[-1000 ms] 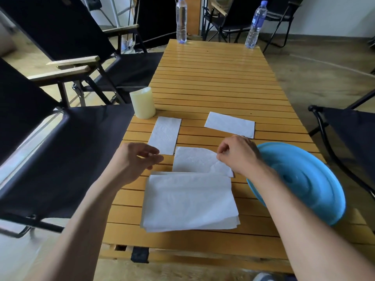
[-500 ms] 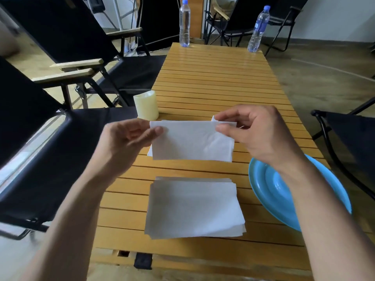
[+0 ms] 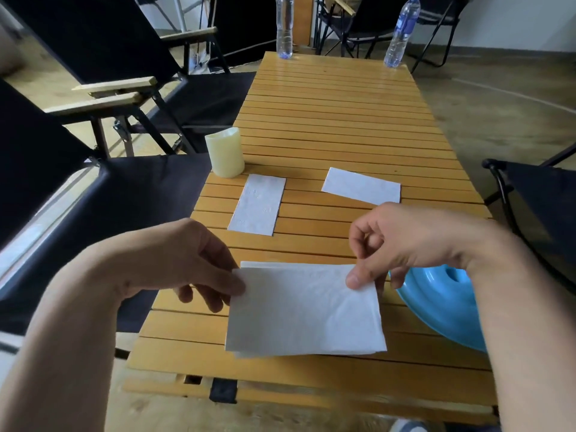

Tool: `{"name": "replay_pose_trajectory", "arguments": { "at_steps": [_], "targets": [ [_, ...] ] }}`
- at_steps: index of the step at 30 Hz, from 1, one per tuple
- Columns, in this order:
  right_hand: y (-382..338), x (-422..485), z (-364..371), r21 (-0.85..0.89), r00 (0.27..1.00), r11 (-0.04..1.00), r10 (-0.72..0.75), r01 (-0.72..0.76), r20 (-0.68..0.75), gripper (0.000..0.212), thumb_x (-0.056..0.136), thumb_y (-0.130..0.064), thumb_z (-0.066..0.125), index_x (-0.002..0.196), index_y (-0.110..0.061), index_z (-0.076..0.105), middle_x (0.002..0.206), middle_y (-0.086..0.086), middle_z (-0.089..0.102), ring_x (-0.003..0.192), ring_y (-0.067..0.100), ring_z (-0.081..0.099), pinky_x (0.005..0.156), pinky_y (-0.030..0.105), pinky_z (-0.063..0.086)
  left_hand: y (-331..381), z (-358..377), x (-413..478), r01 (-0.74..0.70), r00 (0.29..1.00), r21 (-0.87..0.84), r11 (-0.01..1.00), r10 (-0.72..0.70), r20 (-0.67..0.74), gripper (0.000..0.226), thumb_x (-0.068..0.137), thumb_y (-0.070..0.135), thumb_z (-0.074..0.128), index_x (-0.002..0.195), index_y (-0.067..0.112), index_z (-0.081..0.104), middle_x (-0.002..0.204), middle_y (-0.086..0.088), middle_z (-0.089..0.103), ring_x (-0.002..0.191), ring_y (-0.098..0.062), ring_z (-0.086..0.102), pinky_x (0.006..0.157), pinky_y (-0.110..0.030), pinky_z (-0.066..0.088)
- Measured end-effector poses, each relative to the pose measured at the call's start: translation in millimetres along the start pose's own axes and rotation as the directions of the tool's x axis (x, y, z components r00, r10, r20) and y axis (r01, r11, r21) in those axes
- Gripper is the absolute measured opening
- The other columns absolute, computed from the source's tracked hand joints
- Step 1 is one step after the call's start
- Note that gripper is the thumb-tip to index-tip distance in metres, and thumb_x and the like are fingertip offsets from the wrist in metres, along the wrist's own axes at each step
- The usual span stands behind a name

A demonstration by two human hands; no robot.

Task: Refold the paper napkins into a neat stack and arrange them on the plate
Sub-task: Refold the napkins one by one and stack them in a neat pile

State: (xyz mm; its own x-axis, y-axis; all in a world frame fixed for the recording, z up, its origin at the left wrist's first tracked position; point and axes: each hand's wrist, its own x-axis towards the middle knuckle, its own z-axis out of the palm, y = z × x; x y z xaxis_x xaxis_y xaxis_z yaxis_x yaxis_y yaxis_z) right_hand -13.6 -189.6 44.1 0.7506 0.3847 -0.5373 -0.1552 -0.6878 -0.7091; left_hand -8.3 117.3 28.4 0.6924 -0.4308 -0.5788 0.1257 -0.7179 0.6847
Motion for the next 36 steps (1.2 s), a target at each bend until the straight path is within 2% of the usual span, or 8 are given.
{"name": "replay_pose_trajectory", "arguments": {
  "at_steps": [8,14,18,20,23,28,33,36],
  "targets": [
    [6,17,4,-0.125,0.994,0.987,0.093,-0.1,-0.054,0.049,0.062,-0.031,0.095,0.078,-0.013,0.052,0.055,0.0,0.065,0.056,0.015,0.068,0.044,0.023,0.039,-4,1,14,0.08,0.997,0.046,0.996,-0.079,-0.022,0.015,0.071,0.044,0.083,0.078,0.031,0.08,0.079,-0.001,0.078,0.065,-0.008,0.07,0.051,-0.017,0.047],
    [11,24,3,-0.215,0.991,0.969,0.112,-0.126,-0.075,0.052,0.053,-0.044,0.095,0.074,-0.017,0.056,0.05,-0.004,0.057,0.046,0.013,0.05,0.049,0.026,0.037,-11,-3,21,0.106,0.994,0.069,0.992,-0.105,-0.016,0.029,0.057,0.05,0.089,0.07,0.028,0.076,0.072,-0.001,0.076,0.054,-0.004,0.061,0.049,-0.018,0.043],
    [15,25,-9,0.01,0.976,1.0,0.022,-0.02,-0.218,0.045,0.058,-0.05,0.091,0.073,-0.019,0.062,0.051,-0.004,0.056,0.045,0.012,0.047,0.042,0.021,0.037,-26,-16,23,-0.008,0.975,-0.158,0.987,-0.027,-0.22,0.046,0.052,0.055,0.092,0.071,0.019,0.071,0.066,-0.002,0.07,0.056,-0.007,0.058,0.051,-0.02,0.044],
    [21,36,-12,0.069,0.901,0.996,-0.018,0.053,-0.433,0.033,0.073,-0.046,0.084,0.072,-0.019,0.065,0.055,-0.004,0.063,0.046,0.009,0.055,0.043,0.02,0.041,-34,-13,45,-0.096,0.883,-0.257,0.962,-0.037,-0.467,0.032,0.068,0.049,0.086,0.08,0.021,0.076,0.071,0.003,0.071,0.065,-0.011,0.065,0.055,-0.021,0.047],
    [34,55,-6,0.018,0.786,0.997,-0.053,0.081,-0.616,0.015,0.088,-0.033,0.073,0.081,-0.02,0.072,0.07,-0.003,0.072,0.063,0.009,0.067,0.059,0.031,0.053,-39,10,90,0.052,0.606,0.02,0.998,-0.015,-0.796,0.026,0.089,0.041,0.071,0.106,0.022,0.077,0.094,0.005,0.071,0.078,-0.014,0.062,0.061,-0.026,0.047],
    [43,66,2,-0.152,0.79,0.988,-0.109,0.02,-0.604,0.01,0.086,-0.036,0.075,0.09,-0.027,0.075,0.09,-0.012,0.073,0.091,0.008,0.067,0.085,0.033,0.055,-40,35,120,0.292,0.38,0.141,0.946,0.021,-0.925,0.05,0.088,0.06,0.064,0.114,0.02,0.076,0.11,-0.009,0.064,0.103,-0.028,0.053,0.069,-0.037,0.049],
    [43,66,3,-0.181,0.781,0.983,-0.116,0.004,-0.614,0.011,0.086,-0.039,0.074,0.09,-0.029,0.075,0.091,-0.013,0.072,0.092,0.008,0.066,0.085,0.033,0.054,-35,25,122,0.175,0.474,-0.084,0.981,-0.158,-0.866,0.03,0.084,0.045,0.075,0.103,0.022,0.079,0.096,-0.005,0.07,0.098,-0.028,0.06,0.069,-0.038,0.053],
    [42,65,2,-0.188,0.772,0.982,-0.115,-0.006,-0.626,0.014,0.085,-0.039,0.075,0.094,-0.028,0.074,0.093,-0.014,0.071,0.094,0.009,0.066,0.086,0.032,0.053,-33,18,114,0.085,0.544,-0.11,0.99,-0.138,-0.828,0.016,0.082,0.028,0.078,0.096,0.019,0.076,0.098,-0.002,0.071,0.088,-0.022,0.061,0.058,-0.026,0.042]
  ]
}}
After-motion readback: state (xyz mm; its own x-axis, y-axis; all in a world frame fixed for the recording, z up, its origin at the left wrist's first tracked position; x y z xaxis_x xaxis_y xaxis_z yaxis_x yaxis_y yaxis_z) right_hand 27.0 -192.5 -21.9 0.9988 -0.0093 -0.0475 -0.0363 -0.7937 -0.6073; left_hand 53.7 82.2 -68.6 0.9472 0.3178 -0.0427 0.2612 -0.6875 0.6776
